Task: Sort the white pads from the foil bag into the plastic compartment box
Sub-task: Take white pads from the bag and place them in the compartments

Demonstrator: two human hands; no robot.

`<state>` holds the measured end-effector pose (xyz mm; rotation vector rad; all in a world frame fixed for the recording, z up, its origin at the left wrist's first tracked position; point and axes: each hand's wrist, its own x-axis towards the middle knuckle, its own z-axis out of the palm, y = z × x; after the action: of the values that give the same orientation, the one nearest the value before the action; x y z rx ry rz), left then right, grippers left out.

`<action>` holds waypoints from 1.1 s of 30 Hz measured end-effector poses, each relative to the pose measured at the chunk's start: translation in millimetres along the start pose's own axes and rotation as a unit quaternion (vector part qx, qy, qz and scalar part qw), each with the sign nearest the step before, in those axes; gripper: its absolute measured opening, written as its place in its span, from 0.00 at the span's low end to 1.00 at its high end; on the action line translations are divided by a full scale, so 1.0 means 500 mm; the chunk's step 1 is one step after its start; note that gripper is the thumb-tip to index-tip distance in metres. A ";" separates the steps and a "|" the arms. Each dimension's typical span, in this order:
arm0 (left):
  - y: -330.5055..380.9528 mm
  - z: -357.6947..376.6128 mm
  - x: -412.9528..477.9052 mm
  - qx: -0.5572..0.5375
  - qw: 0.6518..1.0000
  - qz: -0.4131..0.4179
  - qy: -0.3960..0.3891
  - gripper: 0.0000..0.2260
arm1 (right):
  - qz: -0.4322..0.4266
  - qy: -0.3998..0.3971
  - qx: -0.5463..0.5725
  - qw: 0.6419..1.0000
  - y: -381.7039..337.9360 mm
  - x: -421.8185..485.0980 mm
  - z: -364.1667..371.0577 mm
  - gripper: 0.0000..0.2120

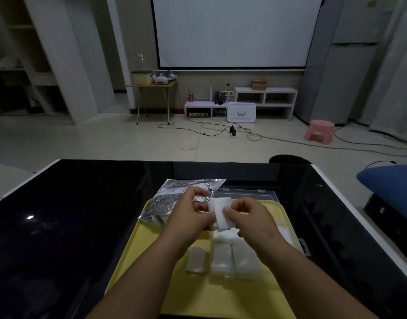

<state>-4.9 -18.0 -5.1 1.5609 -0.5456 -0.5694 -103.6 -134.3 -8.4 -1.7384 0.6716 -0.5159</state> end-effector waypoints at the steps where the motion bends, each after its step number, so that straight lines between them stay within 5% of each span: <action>1: -0.002 -0.001 0.001 0.000 1.000 -0.003 -0.001 0.21 | 0.008 -0.009 0.005 1.000 0.001 -0.001 0.001 0.05; 16: 0.001 -0.002 -0.003 0.014 0.999 -0.017 -0.022 0.23 | 0.041 -0.002 0.058 0.997 -0.008 -0.003 -0.003 0.05; 23: 0.005 -0.003 -0.006 -0.022 0.999 -0.021 -0.018 0.14 | 0.032 0.012 0.075 0.997 -0.008 -0.004 -0.004 0.07; 33: -0.019 -0.020 0.012 0.073 0.997 -0.025 0.013 0.11 | 0.031 0.024 0.074 0.996 -0.004 0.006 -0.012 0.09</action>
<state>6.2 -13.8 -14.3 1.7214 -0.5405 -0.5562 -104.7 -140.1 -4.9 -1.5651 0.7018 -0.5514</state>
